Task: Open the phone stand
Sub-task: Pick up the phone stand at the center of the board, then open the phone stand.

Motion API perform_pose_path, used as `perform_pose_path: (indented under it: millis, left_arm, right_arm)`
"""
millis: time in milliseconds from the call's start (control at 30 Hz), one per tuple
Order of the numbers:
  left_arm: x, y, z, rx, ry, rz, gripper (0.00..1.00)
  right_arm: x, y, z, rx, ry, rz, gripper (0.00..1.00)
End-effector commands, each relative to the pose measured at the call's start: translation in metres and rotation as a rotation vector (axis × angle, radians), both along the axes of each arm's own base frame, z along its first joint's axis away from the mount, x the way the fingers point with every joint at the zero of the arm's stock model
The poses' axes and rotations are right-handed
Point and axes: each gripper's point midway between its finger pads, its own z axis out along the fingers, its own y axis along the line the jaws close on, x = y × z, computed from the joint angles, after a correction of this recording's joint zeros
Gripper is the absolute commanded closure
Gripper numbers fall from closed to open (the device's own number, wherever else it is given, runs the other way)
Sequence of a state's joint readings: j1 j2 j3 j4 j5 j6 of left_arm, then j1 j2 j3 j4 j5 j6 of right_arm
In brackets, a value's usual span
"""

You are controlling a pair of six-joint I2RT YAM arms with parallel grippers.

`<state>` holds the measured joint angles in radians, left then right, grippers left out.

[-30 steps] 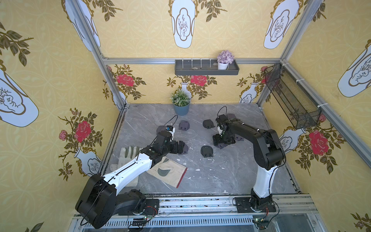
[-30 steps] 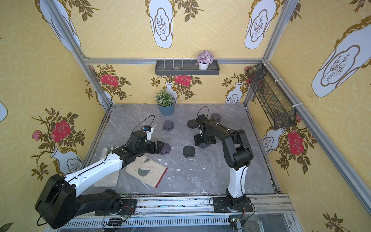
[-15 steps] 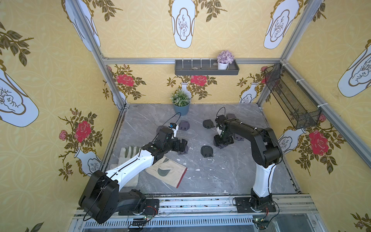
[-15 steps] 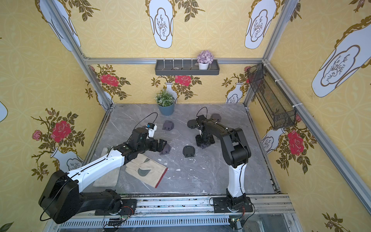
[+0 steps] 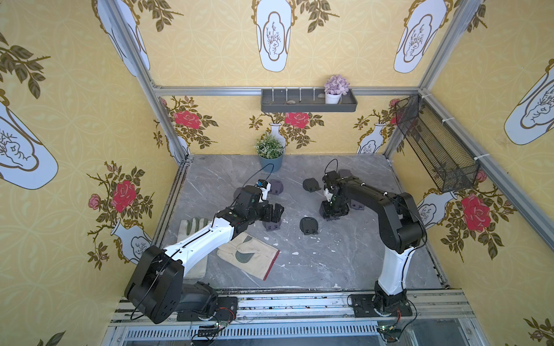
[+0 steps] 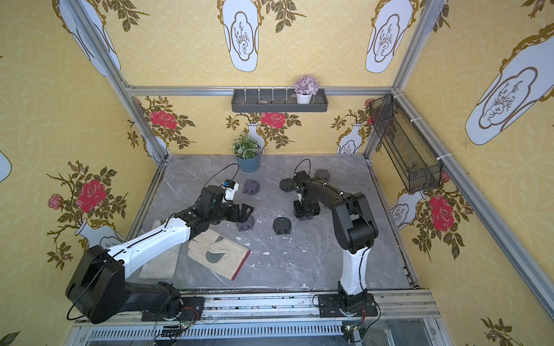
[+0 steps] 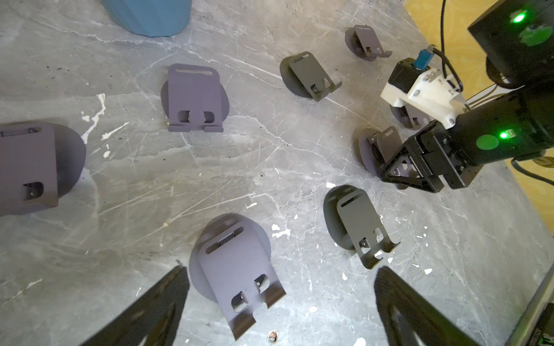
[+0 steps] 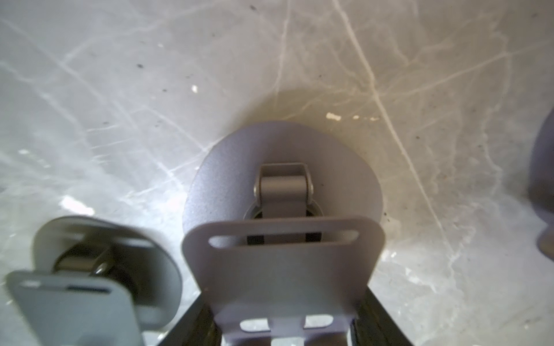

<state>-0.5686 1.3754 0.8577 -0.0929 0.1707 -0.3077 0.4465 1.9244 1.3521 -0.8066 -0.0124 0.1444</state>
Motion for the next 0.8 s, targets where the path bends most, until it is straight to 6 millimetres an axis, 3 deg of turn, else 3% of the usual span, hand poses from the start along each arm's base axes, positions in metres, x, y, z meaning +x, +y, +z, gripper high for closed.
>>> perform_pose_path:
  millis: [0, 200, 500, 700, 767]
  left_arm:
    - [0.003, -0.008, 0.007, -0.019, -0.019, -0.041, 0.01]
    - [0.003, -0.016, 0.014, -0.059, -0.036, -0.072, 0.01]
    - [-0.013, -0.05, 0.024, -0.217, 0.001, -0.244, 0.0]
    - [-0.018, -0.067, 0.035, -0.366, 0.038, -0.323, 0.05]
    - [-0.015, -0.068, 0.037, -0.407, 0.057, -0.318, 0.12]
  right_arm:
    - [0.001, 0.005, 0.012, 0.043, -0.019, -0.036, 0.52]
    - [0.003, 0.014, 0.031, 0.116, -0.057, -0.067, 0.52]
    - [0.004, 0.043, 0.07, 0.318, -0.149, -0.085, 0.53]
    - [-0.002, 0.07, 0.091, 0.406, -0.193, -0.039, 0.53]
    - [-0.005, 0.079, 0.096, 0.413, -0.211, -0.019, 0.53]
